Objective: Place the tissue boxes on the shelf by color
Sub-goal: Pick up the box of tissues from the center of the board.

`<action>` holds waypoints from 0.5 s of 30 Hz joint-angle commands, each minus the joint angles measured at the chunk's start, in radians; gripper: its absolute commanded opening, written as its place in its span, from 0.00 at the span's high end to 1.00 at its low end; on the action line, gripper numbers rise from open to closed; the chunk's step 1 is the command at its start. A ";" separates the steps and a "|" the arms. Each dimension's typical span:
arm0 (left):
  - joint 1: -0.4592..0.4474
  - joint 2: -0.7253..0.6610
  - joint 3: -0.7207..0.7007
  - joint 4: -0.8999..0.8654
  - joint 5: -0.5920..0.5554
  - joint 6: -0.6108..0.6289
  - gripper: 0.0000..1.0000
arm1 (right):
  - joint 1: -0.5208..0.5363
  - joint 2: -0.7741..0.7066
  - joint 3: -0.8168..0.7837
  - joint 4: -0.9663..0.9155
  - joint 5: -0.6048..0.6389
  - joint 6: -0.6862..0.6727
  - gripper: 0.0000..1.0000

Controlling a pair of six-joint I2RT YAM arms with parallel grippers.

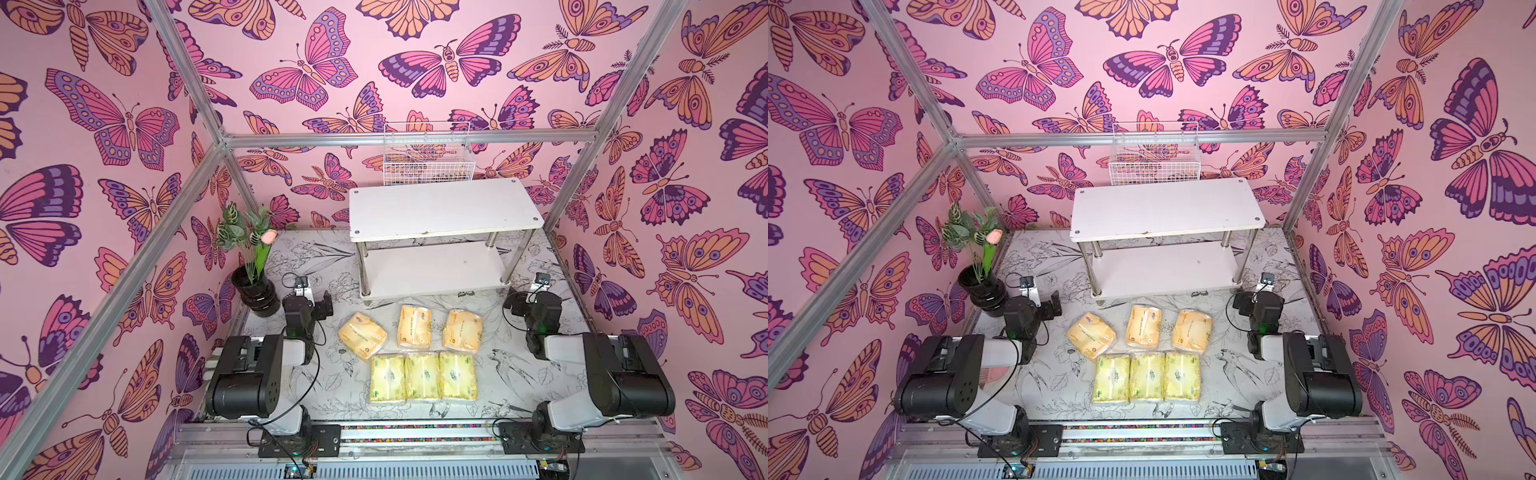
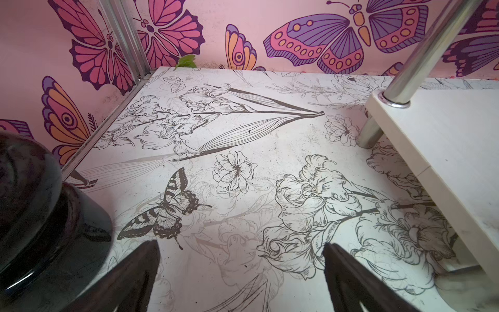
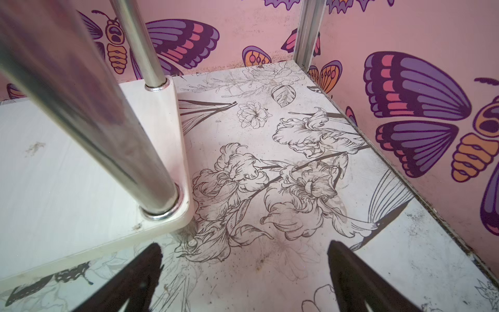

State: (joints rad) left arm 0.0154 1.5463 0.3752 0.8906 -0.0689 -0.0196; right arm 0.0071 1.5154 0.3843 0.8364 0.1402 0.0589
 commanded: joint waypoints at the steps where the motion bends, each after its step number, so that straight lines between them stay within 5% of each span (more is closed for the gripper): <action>1: 0.003 -0.005 -0.015 0.021 -0.009 -0.010 0.00 | -0.001 -0.014 0.010 -0.014 -0.005 0.010 0.01; 15: 0.004 -0.003 -0.013 0.022 -0.003 -0.006 0.00 | -0.001 -0.014 0.008 -0.014 -0.006 0.012 0.01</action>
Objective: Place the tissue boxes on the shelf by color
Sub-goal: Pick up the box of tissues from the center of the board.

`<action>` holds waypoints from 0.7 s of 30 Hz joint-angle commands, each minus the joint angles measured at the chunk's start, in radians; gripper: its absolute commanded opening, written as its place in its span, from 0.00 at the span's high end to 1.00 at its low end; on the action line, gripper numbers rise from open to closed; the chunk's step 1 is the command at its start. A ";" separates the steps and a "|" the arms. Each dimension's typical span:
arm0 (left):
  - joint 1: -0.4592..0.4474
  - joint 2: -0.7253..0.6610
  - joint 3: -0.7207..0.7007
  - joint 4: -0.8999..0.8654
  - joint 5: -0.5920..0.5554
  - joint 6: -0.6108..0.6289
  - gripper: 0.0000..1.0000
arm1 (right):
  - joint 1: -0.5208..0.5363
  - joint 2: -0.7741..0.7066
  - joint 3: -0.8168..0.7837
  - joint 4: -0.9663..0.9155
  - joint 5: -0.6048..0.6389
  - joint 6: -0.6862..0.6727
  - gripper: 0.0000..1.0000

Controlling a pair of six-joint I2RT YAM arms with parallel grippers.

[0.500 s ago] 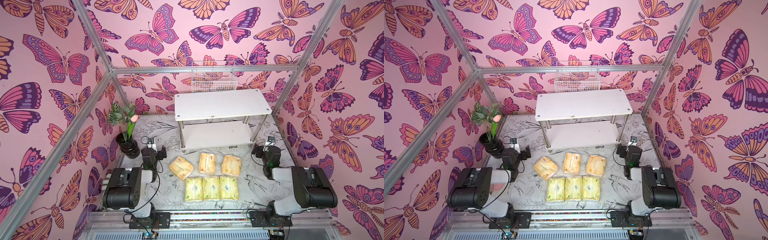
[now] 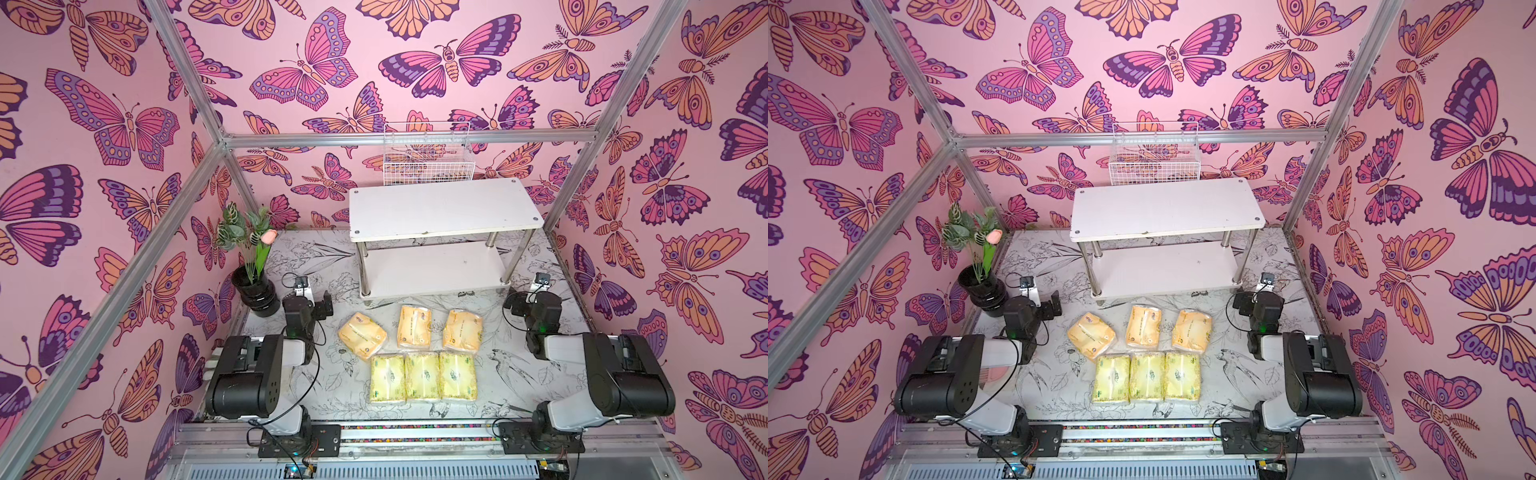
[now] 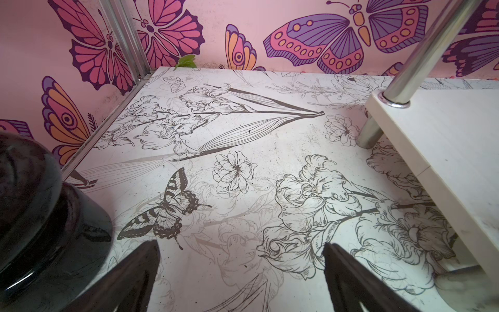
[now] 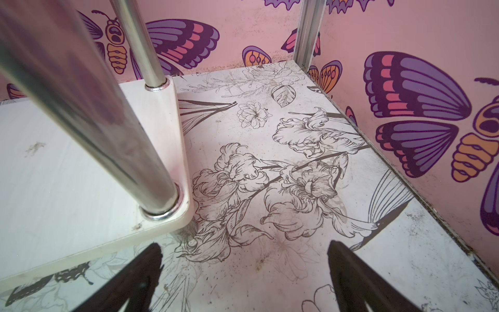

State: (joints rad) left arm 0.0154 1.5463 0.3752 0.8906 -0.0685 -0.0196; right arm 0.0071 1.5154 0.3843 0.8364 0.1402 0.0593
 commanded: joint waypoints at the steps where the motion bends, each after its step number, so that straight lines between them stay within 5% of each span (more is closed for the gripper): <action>1: 0.003 -0.004 -0.013 0.023 -0.002 -0.006 0.00 | -0.001 -0.014 0.009 -0.012 -0.006 0.011 0.01; 11: 0.002 -0.030 0.004 -0.020 0.061 0.016 0.01 | -0.002 -0.031 -0.008 0.037 -0.008 0.009 0.01; 17: -0.079 -0.213 0.042 -0.227 -0.065 0.073 0.00 | 0.015 -0.300 0.181 -0.566 0.090 0.151 0.01; 21: -0.144 -0.375 0.082 -0.373 -0.142 0.017 0.00 | 0.013 -0.396 0.245 -0.790 0.153 0.473 0.01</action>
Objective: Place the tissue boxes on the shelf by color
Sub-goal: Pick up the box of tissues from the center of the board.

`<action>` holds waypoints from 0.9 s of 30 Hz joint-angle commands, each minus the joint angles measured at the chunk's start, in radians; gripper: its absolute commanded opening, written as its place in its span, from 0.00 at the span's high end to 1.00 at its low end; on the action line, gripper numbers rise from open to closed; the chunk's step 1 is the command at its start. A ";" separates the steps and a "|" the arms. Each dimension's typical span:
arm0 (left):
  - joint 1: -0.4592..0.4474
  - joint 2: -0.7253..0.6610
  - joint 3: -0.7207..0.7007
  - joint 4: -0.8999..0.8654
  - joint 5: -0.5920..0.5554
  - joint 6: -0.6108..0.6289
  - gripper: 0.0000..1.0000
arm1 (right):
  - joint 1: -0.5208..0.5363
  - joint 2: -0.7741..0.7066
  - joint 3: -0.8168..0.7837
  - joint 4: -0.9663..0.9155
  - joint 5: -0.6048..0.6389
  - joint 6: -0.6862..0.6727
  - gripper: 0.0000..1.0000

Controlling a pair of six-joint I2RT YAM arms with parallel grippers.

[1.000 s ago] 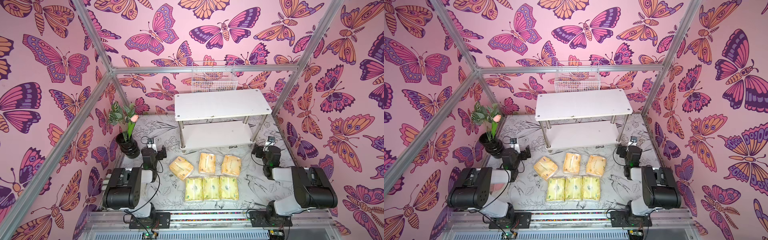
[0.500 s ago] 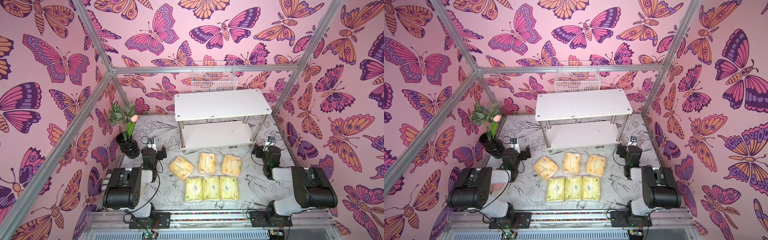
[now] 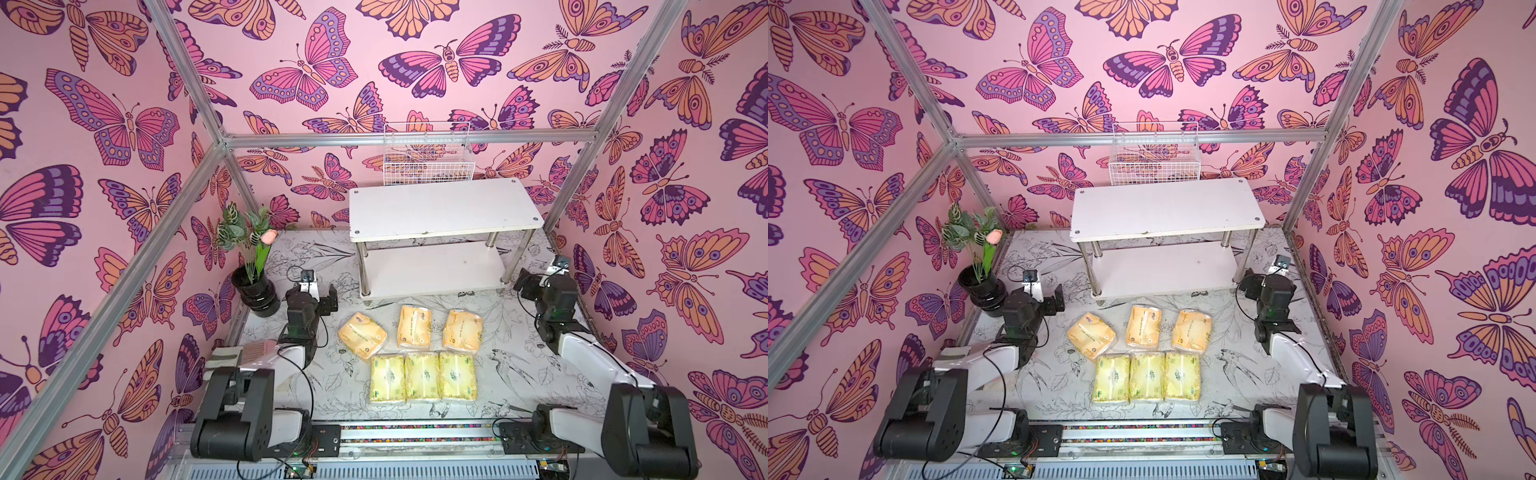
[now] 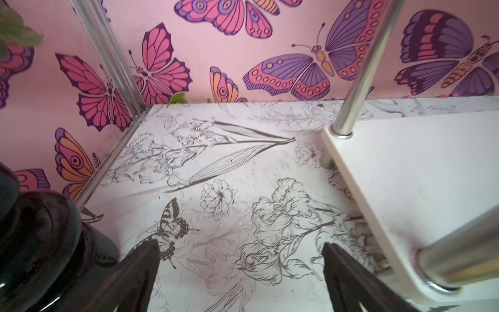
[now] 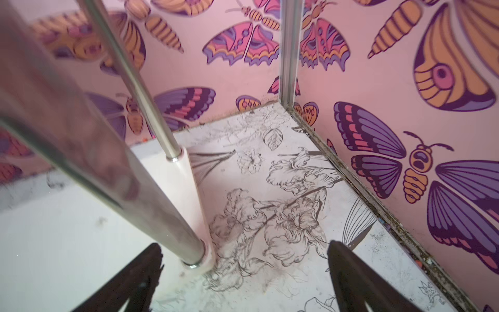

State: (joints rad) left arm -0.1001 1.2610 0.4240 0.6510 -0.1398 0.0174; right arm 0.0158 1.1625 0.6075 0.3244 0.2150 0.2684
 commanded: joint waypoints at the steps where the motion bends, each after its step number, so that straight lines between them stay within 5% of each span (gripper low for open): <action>1: -0.042 -0.131 0.047 -0.191 -0.082 -0.055 0.01 | -0.004 -0.074 0.035 -0.345 0.082 0.347 0.01; 9: -0.128 -0.405 0.175 -0.881 -0.038 -0.601 0.00 | 0.023 -0.192 0.076 -0.475 -0.547 0.375 0.01; 16: -0.222 -0.484 0.163 -1.258 0.122 -0.939 0.00 | 0.382 -0.115 0.194 -0.684 -0.567 0.344 0.01; 22: -0.250 -0.551 0.087 -1.386 0.145 -1.101 0.01 | 0.690 0.143 0.347 -0.659 -0.554 0.338 0.01; 27: -0.250 -0.551 0.009 -1.339 0.150 -1.169 0.00 | 0.826 0.395 0.506 -0.619 -0.584 0.325 0.02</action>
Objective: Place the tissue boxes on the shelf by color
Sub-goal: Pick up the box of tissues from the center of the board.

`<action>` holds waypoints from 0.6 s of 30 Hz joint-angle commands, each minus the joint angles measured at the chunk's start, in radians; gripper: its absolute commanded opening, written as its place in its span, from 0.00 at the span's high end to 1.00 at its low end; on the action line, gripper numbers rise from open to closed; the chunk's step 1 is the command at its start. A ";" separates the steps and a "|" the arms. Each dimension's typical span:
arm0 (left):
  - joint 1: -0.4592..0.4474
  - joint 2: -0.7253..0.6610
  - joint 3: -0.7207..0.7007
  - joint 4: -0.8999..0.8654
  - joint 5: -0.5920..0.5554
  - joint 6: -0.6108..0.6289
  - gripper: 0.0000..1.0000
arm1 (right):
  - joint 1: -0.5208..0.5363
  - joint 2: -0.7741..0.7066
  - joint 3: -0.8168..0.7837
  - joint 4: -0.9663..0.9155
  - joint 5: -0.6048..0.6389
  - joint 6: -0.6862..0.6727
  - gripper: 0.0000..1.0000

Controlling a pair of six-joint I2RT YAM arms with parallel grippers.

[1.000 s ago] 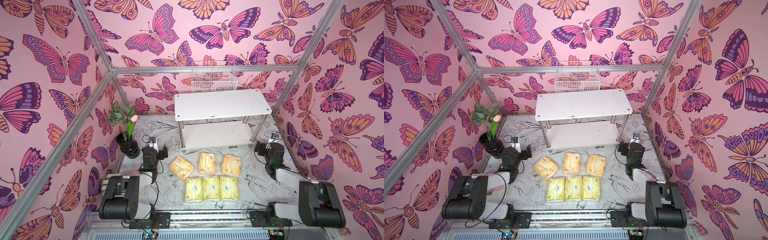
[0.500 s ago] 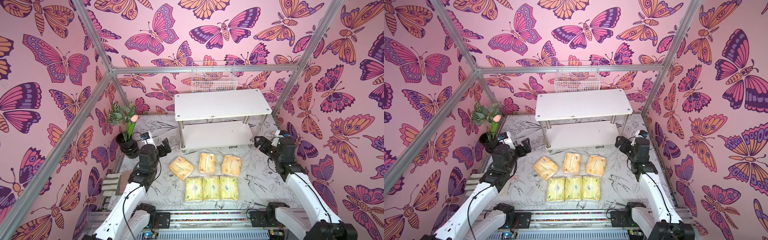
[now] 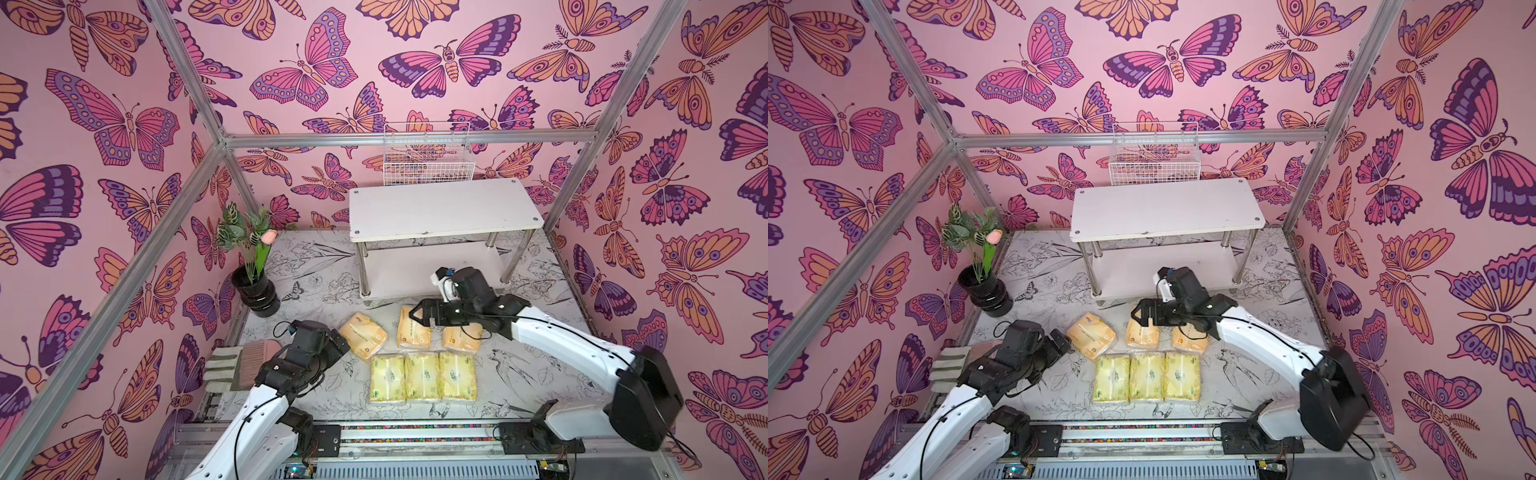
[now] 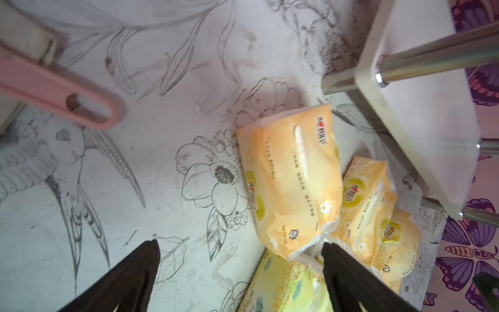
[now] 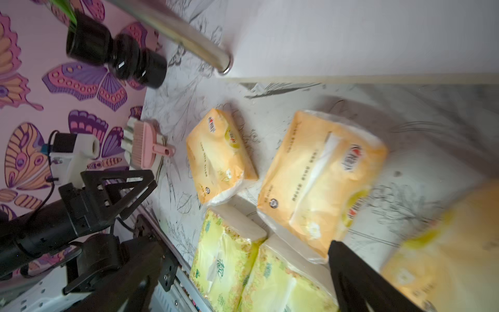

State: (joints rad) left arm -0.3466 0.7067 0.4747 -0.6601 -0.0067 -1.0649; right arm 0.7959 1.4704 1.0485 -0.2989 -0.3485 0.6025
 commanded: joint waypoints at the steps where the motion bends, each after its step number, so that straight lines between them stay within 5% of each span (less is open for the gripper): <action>1: -0.003 0.015 -0.049 -0.011 0.024 -0.087 0.00 | 0.062 0.139 0.088 0.012 -0.021 -0.012 0.02; 11: 0.008 0.201 -0.034 0.221 0.074 -0.031 0.00 | 0.122 0.378 0.240 0.094 -0.033 -0.035 0.04; 18: 0.112 0.244 -0.099 0.425 0.161 -0.069 0.01 | 0.127 0.482 0.301 0.116 -0.045 -0.038 0.06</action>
State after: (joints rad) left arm -0.2737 0.9417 0.4160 -0.3504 0.1009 -1.1141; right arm 0.9127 1.9137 1.3121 -0.1978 -0.3813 0.5781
